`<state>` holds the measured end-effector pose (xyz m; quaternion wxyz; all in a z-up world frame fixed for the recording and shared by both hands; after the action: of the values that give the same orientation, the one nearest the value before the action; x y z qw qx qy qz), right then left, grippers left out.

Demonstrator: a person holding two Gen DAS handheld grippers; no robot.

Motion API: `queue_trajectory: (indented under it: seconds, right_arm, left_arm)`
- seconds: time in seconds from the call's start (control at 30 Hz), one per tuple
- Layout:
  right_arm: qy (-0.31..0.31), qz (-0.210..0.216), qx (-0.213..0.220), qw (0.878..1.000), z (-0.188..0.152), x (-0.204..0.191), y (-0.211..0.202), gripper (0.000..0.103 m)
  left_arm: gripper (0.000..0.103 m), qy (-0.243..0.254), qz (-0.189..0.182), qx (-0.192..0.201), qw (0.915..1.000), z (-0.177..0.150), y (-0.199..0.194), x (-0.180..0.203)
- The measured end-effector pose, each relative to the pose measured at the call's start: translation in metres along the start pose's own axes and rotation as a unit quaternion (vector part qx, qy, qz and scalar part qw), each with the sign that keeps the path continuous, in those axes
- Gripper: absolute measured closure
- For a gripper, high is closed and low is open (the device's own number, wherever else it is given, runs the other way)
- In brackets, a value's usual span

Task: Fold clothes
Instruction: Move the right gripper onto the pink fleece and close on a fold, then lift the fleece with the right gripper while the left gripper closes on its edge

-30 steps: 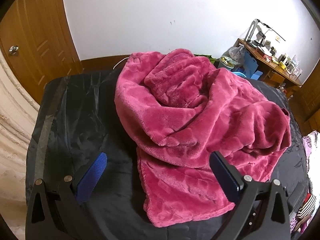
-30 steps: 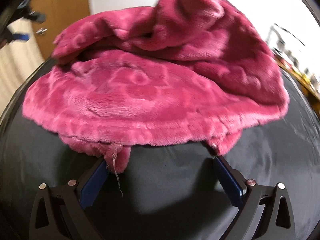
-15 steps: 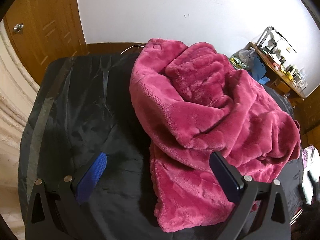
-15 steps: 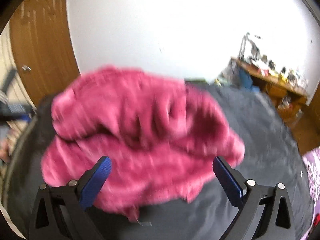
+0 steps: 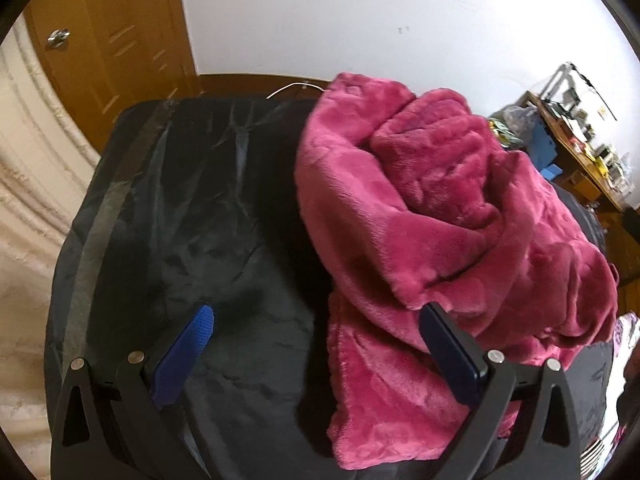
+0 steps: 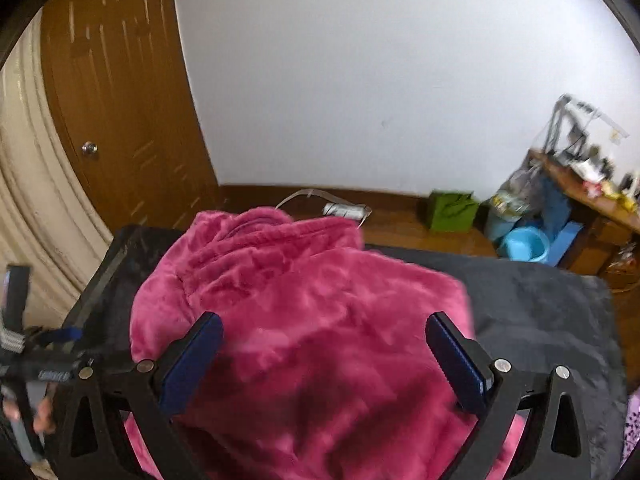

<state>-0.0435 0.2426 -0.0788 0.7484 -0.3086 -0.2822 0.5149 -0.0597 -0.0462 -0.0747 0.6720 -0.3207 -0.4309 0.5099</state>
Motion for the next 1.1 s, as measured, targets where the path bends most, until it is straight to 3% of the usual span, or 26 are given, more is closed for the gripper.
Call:
queue_trajectory:
  seconds: [0.1,0.27,0.5,0.57,0.83,0.93,1.1]
  right_arm:
    - [0.015,0.007,-0.038,0.999,0.001,0.009,0.046,0.000]
    - [-0.006,-0.020,-0.083,0.996,-0.001,0.007,0.112,0.000]
    - [-0.011,-0.060,-0.109,0.992,0.005,0.005,0.134,0.001]
    - [-0.009,-0.061,-0.119,0.991,0.004,0.010,0.135,0.005]
    - [0.019,-0.024,-0.107,0.994,0.002,0.029,0.103,0.071]
    - [0.026,-0.027,-0.070,0.997,0.006,0.039,0.080,0.084]
    - [0.049,-0.047,0.013,0.998,0.012,0.063,0.019,0.086]
  left_arm:
    - [0.000,-0.006,0.012,-0.010,0.9999,-0.002,0.004,-0.003]
    - [0.000,-0.016,0.031,-0.025,0.9990,-0.006,0.012,-0.007]
    - [0.000,-0.019,0.035,-0.034,0.9986,-0.004,0.024,-0.008]
    - [0.000,-0.018,0.034,-0.036,0.9986,-0.004,0.028,-0.008]
    - [0.000,-0.020,0.017,-0.039,0.9989,0.004,0.042,-0.007]
    - [0.000,-0.025,0.015,-0.024,0.9993,0.015,0.042,-0.011]
    - [0.000,-0.039,0.011,-0.017,0.9990,0.034,0.043,-0.017]
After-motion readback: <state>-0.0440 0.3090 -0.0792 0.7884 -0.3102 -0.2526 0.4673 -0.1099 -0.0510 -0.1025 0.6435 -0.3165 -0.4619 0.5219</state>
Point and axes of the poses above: each gripper's, at about its wrist camera, not at the fingertips, and y roughly the way its jaws point, x to its right, z to its top, the point moved 5 cm from there along y, roughly the way its jaws point, and after that the axes turned 12 degrees about -z, right-handed, at the moved point
